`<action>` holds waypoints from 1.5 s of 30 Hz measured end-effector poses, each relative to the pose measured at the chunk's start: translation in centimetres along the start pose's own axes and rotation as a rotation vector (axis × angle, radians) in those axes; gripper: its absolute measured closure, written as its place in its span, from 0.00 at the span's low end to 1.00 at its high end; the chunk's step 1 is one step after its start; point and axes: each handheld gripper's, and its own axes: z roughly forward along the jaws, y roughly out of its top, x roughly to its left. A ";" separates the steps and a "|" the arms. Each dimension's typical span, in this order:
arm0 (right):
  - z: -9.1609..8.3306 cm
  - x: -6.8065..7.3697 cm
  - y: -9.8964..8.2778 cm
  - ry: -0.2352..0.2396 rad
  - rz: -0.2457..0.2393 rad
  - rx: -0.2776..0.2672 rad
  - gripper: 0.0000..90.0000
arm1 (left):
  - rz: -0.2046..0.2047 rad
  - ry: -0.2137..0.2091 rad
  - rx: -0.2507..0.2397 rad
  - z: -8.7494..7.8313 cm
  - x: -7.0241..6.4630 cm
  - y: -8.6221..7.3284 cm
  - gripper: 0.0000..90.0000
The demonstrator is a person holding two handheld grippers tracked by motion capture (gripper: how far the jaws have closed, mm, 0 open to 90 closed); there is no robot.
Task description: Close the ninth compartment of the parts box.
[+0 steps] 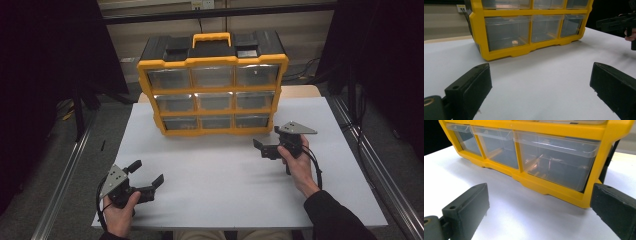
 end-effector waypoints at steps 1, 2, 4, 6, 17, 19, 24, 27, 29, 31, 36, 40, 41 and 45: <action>-0.2 -0.1 0.1 -0.004 0.000 -0.009 0.02 | 0.000 0.000 0.000 0.0 0.0 0.0 0.04; -0.4 -0.1 0.1 0.001 0.009 -0.018 0.02 | 0.000 0.002 0.000 0.0 0.0 0.0 0.04; -0.8 -0.1 0.2 -0.003 0.011 -0.024 0.02 | -0.003 0.002 -0.002 0.0 0.0 0.0 0.04; -1.1 -0.1 0.0 0.002 0.007 -0.037 0.02 | -0.005 0.003 -0.001 0.0 0.0 0.0 0.04; -3.5 0.2 -0.7 -0.021 -0.030 -0.056 0.03 | -0.004 0.002 -0.003 -0.1 0.0 0.0 0.04; -4.0 0.1 -0.9 -0.026 -0.038 -0.057 0.03 | -0.004 0.001 -0.001 -0.1 0.0 0.0 0.04; -5.1 -0.2 -1.3 -0.033 -0.026 -0.058 0.03 | 0.000 0.002 -0.002 -0.1 0.0 0.0 0.04; -5.8 -0.3 -1.4 -0.028 -0.016 -0.056 0.03 | 0.001 0.003 -0.003 -0.2 0.0 0.0 0.04; -6.2 -0.4 -1.4 -0.034 -0.016 -0.054 0.03 | 0.000 0.003 -0.002 -0.2 0.0 0.0 0.04; -6.8 -0.7 -1.5 -0.049 -0.017 -0.060 0.04 | 0.000 0.002 -0.005 -0.3 -0.1 0.0 0.04; -8.2 -1.0 -2.2 -0.065 -0.021 -0.063 0.04 | -0.007 -0.003 -0.011 -0.4 0.0 0.0 0.04; -9.3 -1.2 -2.6 -0.074 -0.020 -0.066 0.04 | -0.005 -0.004 -0.012 -0.4 -0.2 0.0 0.04; -9.6 -1.3 -2.8 -0.081 -0.013 -0.066 0.04 | -0.007 -0.004 -0.013 -0.4 -0.2 0.0 0.04; -10.4 -1.6 -3.4 -0.086 -0.006 -0.061 0.04 | -0.003 0.001 -0.012 -0.6 -0.1 -0.1 0.04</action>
